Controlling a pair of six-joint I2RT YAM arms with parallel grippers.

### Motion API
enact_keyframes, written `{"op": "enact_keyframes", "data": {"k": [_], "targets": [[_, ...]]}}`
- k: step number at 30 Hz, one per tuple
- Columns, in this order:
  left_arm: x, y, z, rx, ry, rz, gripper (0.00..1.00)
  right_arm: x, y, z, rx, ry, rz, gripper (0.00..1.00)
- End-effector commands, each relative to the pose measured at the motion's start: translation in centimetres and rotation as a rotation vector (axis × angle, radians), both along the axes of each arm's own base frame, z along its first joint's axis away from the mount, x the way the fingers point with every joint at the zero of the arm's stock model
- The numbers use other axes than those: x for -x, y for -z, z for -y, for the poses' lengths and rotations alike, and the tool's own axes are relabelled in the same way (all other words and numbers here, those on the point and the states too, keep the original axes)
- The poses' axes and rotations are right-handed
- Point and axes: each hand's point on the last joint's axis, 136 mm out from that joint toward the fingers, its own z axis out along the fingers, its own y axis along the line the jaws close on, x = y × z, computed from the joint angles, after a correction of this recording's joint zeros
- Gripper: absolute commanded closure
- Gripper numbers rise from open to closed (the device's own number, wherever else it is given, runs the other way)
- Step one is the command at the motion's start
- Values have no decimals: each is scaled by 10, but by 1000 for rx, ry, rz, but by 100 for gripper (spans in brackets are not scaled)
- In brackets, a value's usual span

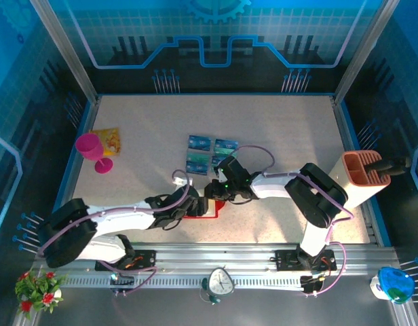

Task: Put the credit cards into the card holder

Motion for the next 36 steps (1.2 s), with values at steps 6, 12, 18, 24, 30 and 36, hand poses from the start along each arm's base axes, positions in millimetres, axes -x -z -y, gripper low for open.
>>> {"op": "enact_keyframes", "data": {"k": [6,12,18,24,30,36], "targets": [[-6,-31,-28,60,-104,65,9,14,-9,-21,-22,-62,-24,78],[-9,-38,-38,84,-132,70,9,14,-26,-43,-46,-97,-1,77],[-10,-43,-51,101,-169,75,9,21,-40,-61,-60,-134,11,77],[-11,-56,-74,144,-231,95,8,36,-52,-77,-67,-174,26,77],[-12,-68,-87,163,-257,111,9,55,-56,-87,-71,-202,28,76],[-14,-69,-87,170,-258,108,8,75,-50,-91,-70,-223,19,65]]}}
